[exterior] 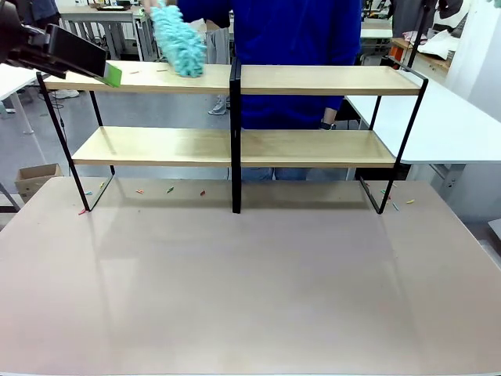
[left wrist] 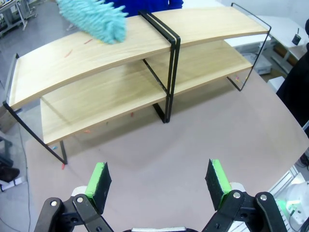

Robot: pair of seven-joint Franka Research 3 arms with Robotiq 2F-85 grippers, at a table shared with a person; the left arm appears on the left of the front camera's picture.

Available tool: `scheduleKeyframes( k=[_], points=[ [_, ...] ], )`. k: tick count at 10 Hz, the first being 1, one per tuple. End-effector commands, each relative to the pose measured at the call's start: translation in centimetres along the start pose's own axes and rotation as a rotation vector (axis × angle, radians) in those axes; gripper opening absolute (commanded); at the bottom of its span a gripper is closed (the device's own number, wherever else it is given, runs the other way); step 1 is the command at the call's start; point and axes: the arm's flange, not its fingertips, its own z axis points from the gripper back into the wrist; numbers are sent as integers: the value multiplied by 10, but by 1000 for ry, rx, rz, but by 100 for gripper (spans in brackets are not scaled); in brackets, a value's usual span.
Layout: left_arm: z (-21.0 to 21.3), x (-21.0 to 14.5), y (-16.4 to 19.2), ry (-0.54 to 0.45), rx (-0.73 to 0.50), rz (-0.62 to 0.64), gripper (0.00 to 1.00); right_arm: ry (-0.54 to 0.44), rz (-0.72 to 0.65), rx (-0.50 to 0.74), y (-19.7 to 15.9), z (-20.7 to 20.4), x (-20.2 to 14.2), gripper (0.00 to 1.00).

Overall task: Clean the shelves.
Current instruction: Clean another randomly selected level of the Shelf with the Duster.

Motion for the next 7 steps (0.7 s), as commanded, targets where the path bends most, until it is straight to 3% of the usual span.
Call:
scheduleKeyframes(
  k=[1,2,3,4,5,6,7],
  points=[
    [1,-2,1,-2,3,0,100,-27,30,19,4,1,2,12],
    [1,-2,1,-2,3,0,100,0,0,0,0,0,0,12],
    [1,-2,1,-2,3,0,100,211,-9,-43,13,-48,4,12],
    [1,-2,1,-2,3,0,100,436,2,-35,8,-134,20,12],
    [1,-2,1,-2,3,0,100,549,2,-29,-7,-229,31,12],
    [1,-2,1,-2,3,0,100,633,-20,-137,-11,-305,31,12],
    [1,-2,1,-2,3,0,100,689,68,-163,3,-365,23,12]
  ],
)
